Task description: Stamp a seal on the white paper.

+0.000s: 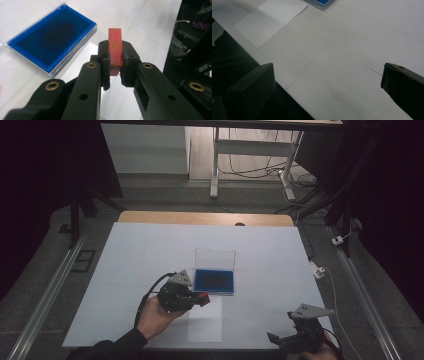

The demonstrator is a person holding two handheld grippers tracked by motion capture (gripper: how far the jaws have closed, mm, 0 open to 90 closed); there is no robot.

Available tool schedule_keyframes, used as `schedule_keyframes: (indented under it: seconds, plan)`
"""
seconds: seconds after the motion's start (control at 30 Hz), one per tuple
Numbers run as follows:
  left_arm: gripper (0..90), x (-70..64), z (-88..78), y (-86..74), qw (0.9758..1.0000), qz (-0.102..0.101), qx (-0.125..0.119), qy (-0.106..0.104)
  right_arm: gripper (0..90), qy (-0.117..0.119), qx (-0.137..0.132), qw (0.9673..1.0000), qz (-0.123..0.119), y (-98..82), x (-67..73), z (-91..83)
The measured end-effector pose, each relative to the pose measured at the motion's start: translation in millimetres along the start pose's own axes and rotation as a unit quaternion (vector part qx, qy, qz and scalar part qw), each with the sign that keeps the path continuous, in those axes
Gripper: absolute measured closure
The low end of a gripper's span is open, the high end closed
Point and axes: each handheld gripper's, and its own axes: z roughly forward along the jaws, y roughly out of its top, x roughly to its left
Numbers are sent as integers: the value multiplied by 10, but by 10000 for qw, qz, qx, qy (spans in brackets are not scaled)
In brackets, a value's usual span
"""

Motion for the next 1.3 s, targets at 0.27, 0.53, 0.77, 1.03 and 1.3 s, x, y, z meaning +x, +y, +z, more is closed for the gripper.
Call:
schedule_keyframes:
  seconds: [0.27,0.53,0.77,1.03,1.3]
  plan:
    - [797,-68,156,-90,9995,123,270,104,1,-7,1,10000,-4,0,0,1]
    - [797,-50,316,-159,9983,166,504,222,1,-8,22,10000,-16,1,3,3]
    - [797,-3,418,-208,9975,158,612,314,2,-4,26,10000,-22,1,2,4]
    - [798,10,490,-236,9967,167,723,329,2,0,28,10000,-21,1,1,2]
    - [801,-38,526,-283,9958,339,700,481,2,9,36,10000,-22,2,4,5]
